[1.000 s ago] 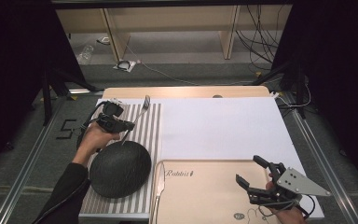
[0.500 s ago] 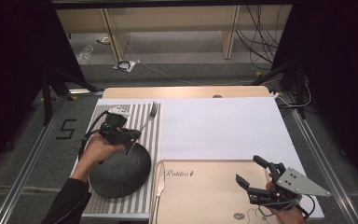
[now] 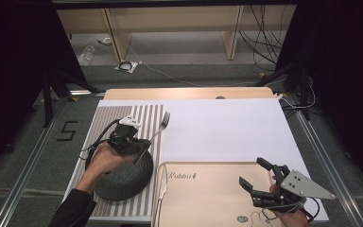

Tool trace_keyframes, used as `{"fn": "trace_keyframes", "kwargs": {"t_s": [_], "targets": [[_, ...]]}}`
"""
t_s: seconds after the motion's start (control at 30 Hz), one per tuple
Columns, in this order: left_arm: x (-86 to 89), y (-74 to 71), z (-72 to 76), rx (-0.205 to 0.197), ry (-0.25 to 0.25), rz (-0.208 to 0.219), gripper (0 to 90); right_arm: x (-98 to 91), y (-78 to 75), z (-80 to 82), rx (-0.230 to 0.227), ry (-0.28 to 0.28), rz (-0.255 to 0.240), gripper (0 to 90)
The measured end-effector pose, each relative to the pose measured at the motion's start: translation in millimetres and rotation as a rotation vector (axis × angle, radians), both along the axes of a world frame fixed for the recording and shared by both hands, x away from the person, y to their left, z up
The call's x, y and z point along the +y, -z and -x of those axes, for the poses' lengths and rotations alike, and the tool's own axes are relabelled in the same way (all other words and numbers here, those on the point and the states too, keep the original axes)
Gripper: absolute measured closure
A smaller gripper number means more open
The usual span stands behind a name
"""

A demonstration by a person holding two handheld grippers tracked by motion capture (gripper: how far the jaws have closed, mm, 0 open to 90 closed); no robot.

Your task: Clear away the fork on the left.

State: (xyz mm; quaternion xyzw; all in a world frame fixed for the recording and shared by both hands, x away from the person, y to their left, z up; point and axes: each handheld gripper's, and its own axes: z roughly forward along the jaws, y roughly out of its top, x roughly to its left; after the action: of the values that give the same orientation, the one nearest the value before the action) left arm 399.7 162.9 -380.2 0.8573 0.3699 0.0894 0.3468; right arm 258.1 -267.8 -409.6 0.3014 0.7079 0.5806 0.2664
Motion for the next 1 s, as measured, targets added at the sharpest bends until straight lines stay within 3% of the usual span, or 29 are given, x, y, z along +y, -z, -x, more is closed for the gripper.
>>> {"fn": "trace_keyframes", "kwargs": {"t_s": [1.0], "targets": [[-47.3,15.8,59.9,0.066,0.144,-0.023,82.1,1.0,-0.7,1.3,-0.007,-0.004,-0.001,18.7]]}}
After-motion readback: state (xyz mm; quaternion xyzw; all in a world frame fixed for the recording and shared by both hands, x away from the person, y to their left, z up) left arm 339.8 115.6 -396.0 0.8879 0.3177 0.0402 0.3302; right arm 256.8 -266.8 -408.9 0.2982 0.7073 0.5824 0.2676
